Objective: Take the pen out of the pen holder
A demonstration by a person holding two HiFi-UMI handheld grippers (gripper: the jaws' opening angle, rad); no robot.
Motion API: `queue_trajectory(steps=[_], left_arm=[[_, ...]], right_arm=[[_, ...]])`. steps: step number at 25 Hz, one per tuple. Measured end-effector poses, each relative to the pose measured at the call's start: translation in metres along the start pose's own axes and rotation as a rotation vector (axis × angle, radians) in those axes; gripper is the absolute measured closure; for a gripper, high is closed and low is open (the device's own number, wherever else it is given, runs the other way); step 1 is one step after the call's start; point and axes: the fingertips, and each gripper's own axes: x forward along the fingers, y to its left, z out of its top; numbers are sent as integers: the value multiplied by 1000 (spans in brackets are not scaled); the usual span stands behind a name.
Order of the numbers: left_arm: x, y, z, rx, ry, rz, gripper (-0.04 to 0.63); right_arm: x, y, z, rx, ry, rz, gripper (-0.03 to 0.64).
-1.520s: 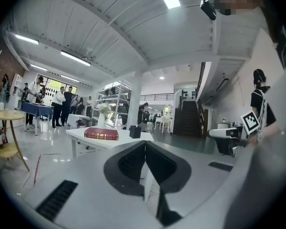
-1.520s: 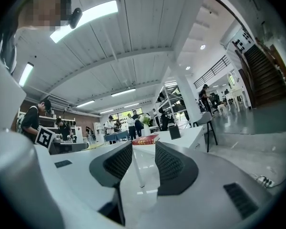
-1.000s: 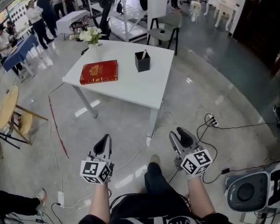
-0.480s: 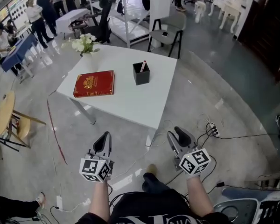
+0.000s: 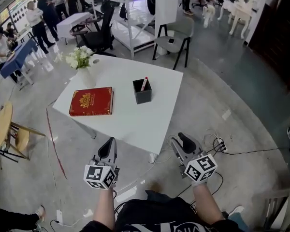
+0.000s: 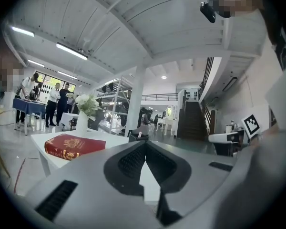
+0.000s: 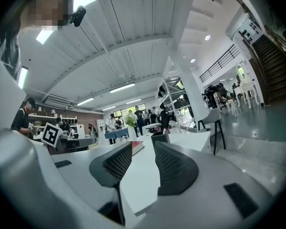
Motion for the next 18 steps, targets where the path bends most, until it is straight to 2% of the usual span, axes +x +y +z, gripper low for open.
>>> queue_trajectory(steps=[7, 18], left_arm=[[27, 2, 2, 8, -3, 1, 591], [29, 9, -8, -7, 28, 32, 591]], right_arm=[[17, -18, 2, 2, 1, 18, 454], [34, -20, -5, 24, 26, 59, 454]])
